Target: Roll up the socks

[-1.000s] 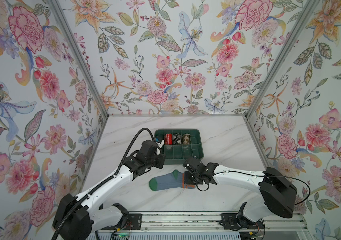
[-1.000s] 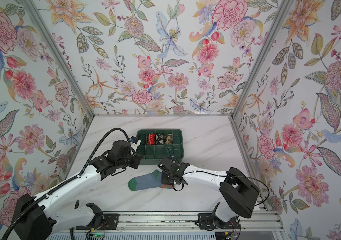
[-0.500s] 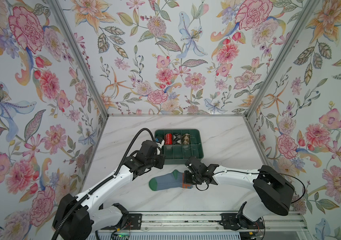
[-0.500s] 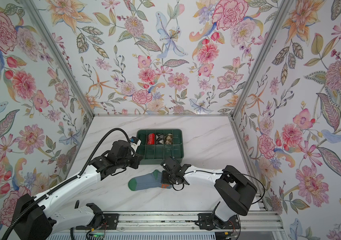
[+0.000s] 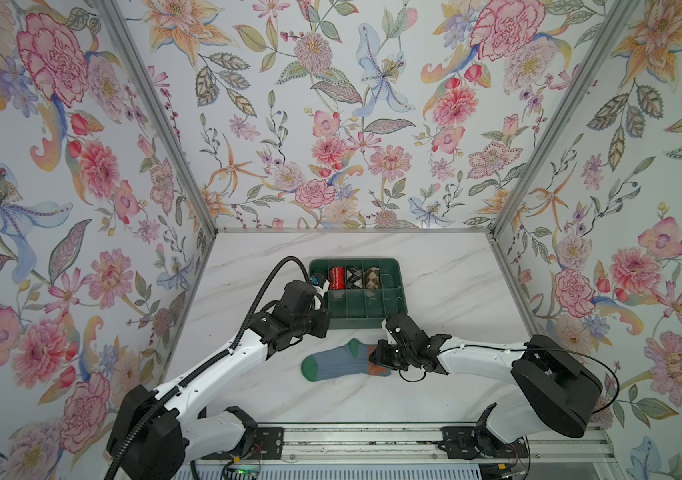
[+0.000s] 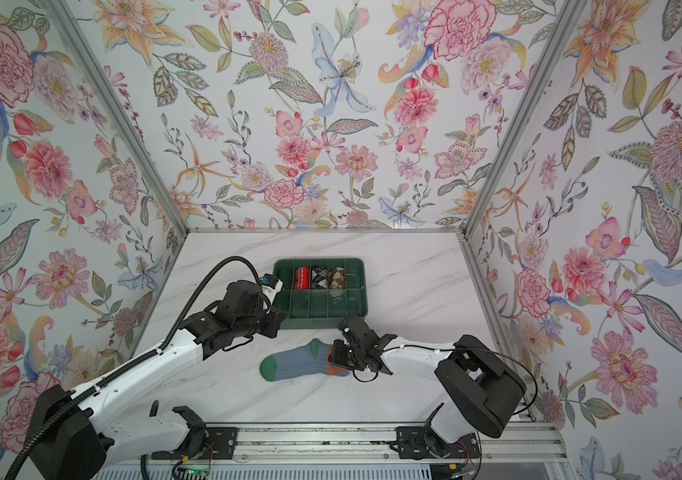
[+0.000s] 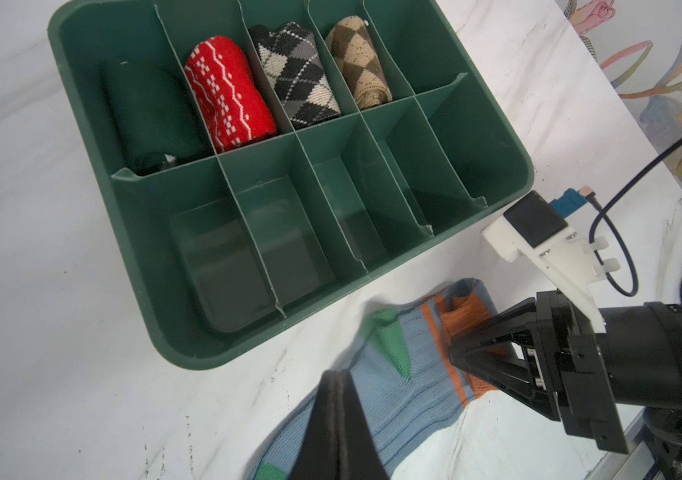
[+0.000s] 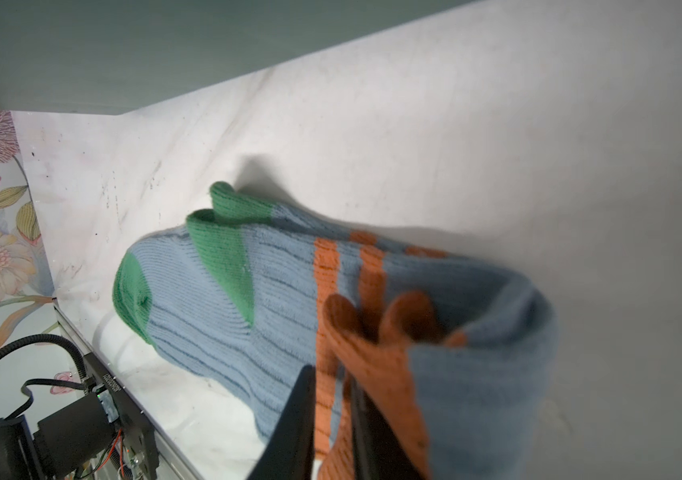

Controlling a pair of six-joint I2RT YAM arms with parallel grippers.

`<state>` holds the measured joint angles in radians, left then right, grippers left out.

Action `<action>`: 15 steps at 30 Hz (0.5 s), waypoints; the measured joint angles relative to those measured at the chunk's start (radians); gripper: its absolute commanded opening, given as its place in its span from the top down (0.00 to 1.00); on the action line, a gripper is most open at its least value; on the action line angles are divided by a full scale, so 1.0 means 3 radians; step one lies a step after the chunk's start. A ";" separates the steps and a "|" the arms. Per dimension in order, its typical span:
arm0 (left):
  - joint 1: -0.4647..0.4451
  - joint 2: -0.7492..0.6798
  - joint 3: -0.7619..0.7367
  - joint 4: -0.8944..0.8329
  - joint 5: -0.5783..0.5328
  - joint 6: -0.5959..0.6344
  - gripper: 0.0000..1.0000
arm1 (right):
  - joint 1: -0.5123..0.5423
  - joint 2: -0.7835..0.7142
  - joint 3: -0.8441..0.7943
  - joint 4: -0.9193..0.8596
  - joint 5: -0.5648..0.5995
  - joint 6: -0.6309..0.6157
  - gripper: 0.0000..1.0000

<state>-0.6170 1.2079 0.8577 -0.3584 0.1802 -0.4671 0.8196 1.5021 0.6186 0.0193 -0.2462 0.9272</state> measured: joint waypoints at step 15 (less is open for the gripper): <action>-0.0050 0.0041 0.0014 0.0005 0.0182 0.0089 1.00 | -0.0214 -0.0802 0.0379 -0.0857 0.0079 -0.0263 0.71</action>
<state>-0.6319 1.2201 0.8619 -0.3569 0.2348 -0.4404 0.7555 1.2613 0.7322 -0.2379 -0.2226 0.8482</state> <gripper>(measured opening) 0.048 0.295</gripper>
